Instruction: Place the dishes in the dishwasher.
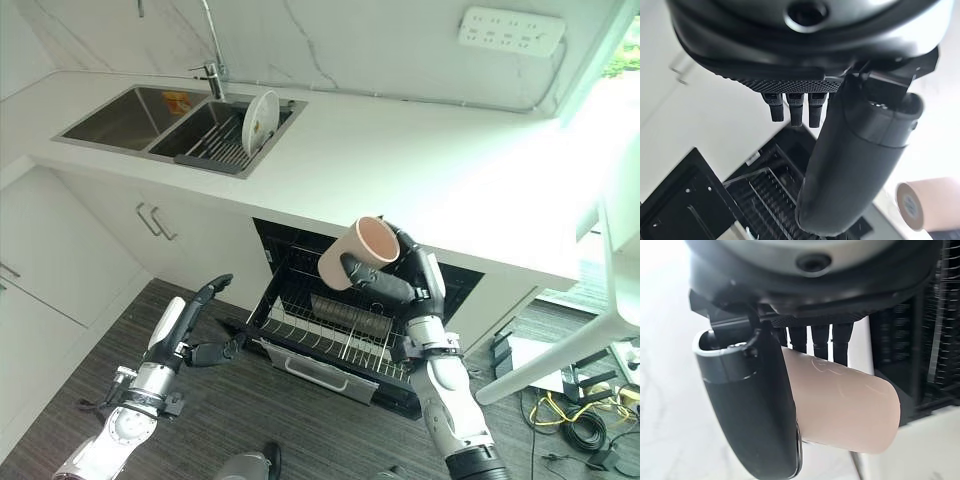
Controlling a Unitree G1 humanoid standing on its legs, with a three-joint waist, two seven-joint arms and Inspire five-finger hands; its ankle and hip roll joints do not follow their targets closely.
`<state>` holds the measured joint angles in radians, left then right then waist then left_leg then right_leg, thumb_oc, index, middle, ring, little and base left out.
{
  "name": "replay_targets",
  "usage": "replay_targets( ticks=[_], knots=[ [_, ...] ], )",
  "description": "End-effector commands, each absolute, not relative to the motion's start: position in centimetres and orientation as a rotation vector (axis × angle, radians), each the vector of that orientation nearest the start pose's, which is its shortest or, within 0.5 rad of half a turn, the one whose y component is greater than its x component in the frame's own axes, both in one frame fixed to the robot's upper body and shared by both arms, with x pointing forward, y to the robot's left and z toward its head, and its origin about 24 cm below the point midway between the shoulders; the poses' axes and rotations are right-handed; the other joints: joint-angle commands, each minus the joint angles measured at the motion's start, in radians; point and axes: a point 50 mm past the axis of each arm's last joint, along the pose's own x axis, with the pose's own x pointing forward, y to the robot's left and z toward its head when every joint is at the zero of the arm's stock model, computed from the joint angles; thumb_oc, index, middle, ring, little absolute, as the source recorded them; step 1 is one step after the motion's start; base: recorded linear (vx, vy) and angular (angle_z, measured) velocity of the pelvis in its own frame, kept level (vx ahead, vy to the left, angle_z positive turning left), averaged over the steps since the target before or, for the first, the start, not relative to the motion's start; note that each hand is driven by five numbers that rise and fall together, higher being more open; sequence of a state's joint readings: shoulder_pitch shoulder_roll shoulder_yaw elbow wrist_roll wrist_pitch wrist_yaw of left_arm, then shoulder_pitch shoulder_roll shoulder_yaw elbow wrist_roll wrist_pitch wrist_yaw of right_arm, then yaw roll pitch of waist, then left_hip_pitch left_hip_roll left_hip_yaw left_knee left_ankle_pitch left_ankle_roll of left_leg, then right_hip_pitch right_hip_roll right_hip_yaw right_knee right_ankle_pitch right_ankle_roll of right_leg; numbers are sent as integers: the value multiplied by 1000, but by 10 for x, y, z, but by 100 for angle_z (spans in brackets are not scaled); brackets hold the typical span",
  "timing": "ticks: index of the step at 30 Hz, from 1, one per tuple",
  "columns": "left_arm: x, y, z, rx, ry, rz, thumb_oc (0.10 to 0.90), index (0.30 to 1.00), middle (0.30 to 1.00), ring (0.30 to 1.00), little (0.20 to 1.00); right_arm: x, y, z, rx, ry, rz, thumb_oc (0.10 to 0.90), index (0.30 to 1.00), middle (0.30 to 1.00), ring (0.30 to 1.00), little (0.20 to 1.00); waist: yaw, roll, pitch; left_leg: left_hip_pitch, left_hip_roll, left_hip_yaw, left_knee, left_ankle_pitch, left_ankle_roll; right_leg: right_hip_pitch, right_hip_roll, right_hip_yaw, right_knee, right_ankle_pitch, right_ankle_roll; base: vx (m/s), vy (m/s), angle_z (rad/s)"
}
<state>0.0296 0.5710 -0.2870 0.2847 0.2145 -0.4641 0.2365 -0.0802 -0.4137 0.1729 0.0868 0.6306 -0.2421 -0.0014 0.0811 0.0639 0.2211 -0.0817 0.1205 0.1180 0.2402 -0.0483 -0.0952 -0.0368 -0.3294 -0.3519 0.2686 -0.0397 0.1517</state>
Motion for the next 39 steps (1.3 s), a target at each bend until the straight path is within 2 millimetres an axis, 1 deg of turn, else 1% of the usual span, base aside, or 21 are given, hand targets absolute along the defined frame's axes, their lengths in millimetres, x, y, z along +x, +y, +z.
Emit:
replay_targets(
  ticks=[1,3,5,8,10,13,15,16,18,19,20,22,24,28,31,33,36,39],
  knots=[
    [252,191,68,772,-425,-289,800,900,900,900,900,283,-190,124,221,-388,248,400,300,300,300,300,1,-5,-25,21,20,81,60,-131,40,-4,11,40,31,-85,38,11,20,-18],
    [255,191,70,801,-432,-305,800,900,900,900,900,286,-192,122,213,-367,250,400,300,300,300,300,-3,-5,-19,14,19,83,60,-130,40,-14,7,44,31,-80,42,-8,27,-12],
    [261,188,77,854,-469,-324,800,900,900,900,900,292,-195,121,196,-336,252,400,300,300,300,300,-13,-3,-2,-5,16,86,60,-126,39,-40,1,52,31,-70,48,-57,40,-3],
    [269,186,88,906,-508,-361,800,900,900,900,900,300,-199,125,172,-310,283,400,300,300,300,300,-24,0,28,-34,12,85,60,-120,38,-73,0,69,31,-59,55,-110,33,-12],
    [276,185,92,952,-495,-397,800,900,900,900,900,308,-206,124,209,-271,261,400,300,300,300,300,-28,2,49,-53,9,79,60,-114,37,-93,0,79,31,-51,57,-84,7,-7],
    [285,182,97,990,-459,-449,800,900,900,900,900,322,-223,118,227,-215,201,400,300,300,300,300,-30,3,67,-58,8,79,60,-111,37,-100,4,87,31,-48,57,0,0,0],
    [294,180,105,1058,-440,-506,800,900,900,900,900,334,-241,123,237,-191,129,400,300,300,300,300,-30,7,92,-77,12,82,60,-104,32,-122,1,87,31,-39,60,-101,1,-6],
    [297,181,110,1073,-440,-502,800,900,900,900,900,338,-253,128,230,-187,93,400,300,300,300,300,-28,9,106,-88,13,79,60,-100,31,-133,1,90,31,-35,61,-153,3,-15],
    [306,183,121,1091,-431,-488,800,900,900,900,900,345,-267,140,204,-204,66,400,300,300,300,300,-26,12,127,-105,14,78,60,-95,29,-149,7,93,31,-32,60,-194,3,-11],
    [313,187,126,1098,-386,-473,800,900,900,900,900,350,-278,148,193,-200,33,400,300,300,300,300,-26,13,144,-126,17,74,60,-86,28,-168,16,99,31,-29,58,-145,-1,-2],
    [316,186,128,1108,-374,-485,800,900,900,900,900,352,-286,148,178,-183,4,400,300,300,300,300,-25,13,151,-127,20,73,60,-81,27,-166,23,103,31,-30,54,-44,3,0],
    [315,184,126,1133,-345,-516,800,900,900,900,900,352,-293,144,151,-142,-19,400,300,300,300,300,-23,13,153,-114,21,69,60,-78,26,-154,26,107,31,-32,52,95,9,-2],
    [315,184,126,1145,-338,-519,800,900,900,900,900,353,-294,144,145,-132,-17,400,300,300,300,300,-22,13,155,-113,21,66,60,-78,25,-152,27,108,31,-32,52,7,-17,-1],
    [327,182,145,1233,-352,-527,800,900,900,900,900,364,-296,163,102,-124,9,400,300,300,300,300,-15,14,192,-151,30,64,60,-66,19,-182,37,106,31,-27,49,-96,-57,-1],
    [328,181,155,1269,-361,-546,800,900,900,900,900,369,-293,167,60,-104,14,400,300,300,300,300,-13,21,213,-152,31,71,60,-59,16,-181,41,104,31,-27,42,7,-13,-4],
    [329,180,162,1277,-366,-551,800,900,900,900,900,372,-290,166,45,-84,9,400,300,300,300,300,-14,28,223,-156,33,77,60,-55,14,-183,39,100,31,-26,40,6,6,-2],
    [330,178,167,1282,-374,-556,800,900,900,900,900,374,-289,163,19,-58,3,400,300,300,300,300,-13,33,228,-161,32,76,60,-53,12,-187,40,102,31,-26,37,0,0,0],
    [329,176,167,1292,-381,-565,800,900,900,900,900,373,-286,149,-50,-9,0,400,300,300,300,300,-10,37,233,-161,28,72,60,-51,13,-184,39,106,31,-25,37,31,18,-2]
  ],
)
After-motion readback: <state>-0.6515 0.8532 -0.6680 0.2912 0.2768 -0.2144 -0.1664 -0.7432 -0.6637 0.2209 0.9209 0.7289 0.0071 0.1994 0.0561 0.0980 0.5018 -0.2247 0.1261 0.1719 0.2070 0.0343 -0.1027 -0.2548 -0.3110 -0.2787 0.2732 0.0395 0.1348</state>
